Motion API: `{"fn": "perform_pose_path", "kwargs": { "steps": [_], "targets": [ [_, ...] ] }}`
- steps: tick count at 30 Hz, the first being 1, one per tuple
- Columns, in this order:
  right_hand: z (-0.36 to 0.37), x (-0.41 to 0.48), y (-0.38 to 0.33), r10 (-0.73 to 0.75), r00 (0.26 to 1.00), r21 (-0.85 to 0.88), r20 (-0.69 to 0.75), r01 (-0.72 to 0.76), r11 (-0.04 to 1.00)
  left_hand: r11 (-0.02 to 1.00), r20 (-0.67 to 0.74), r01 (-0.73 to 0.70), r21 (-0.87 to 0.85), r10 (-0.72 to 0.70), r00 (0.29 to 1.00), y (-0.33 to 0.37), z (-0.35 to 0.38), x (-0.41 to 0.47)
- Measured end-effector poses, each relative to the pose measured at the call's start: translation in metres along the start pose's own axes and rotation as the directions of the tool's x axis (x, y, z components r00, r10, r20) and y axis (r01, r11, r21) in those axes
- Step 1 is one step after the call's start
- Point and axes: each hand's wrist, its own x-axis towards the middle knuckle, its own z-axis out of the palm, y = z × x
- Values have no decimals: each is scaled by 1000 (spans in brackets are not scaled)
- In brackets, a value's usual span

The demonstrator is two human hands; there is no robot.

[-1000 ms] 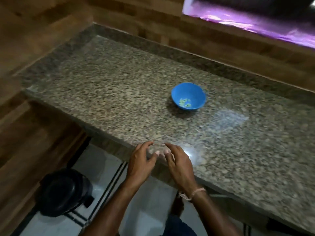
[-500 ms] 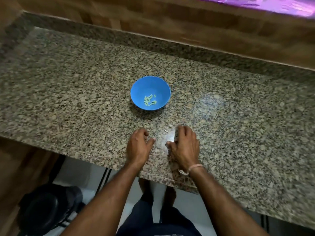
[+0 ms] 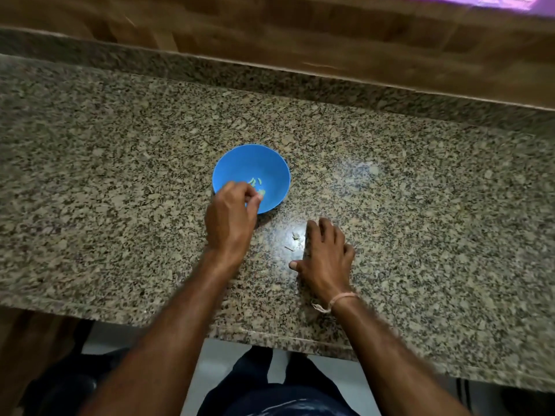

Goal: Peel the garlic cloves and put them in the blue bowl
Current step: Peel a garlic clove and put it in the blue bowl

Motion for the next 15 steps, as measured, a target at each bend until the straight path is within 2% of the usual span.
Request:
{"fn": "perform_pose_path", "kwargs": {
  "steps": [3, 5, 8, 10, 12, 15],
  "targets": [
    [-2, -2, 1, 13, 1000, 55, -14, -13, 998, 987, 75, -8, 163, -4, 997, -8, 5, 30],
    [-3, -2, 1, 8, 1000, 84, -21, -6, 996, 980, 61, -51, 191, 40, 997, -12, 3, 30],
    [0, -7, 6, -24, 999, 107, -48, 29, 994, 963, 6, -262, 63, 262, 965, -4, 4, -5],
    [3, -13, 13, -63, 994, 170, -91, 78, 982, 944, 110, -324, -57, 329, 938, 0, 15, -46],
    [6, -17, 19, -78, 990, 249, -117, 105, 963, 963, 228, -252, -99, 269, 936, -5, 36, -76],
    [9, -12, 24, -132, 978, 286, -161, 174, 942, 986, 277, -149, -77, 165, 946, -14, 63, -87]
  ]
}}
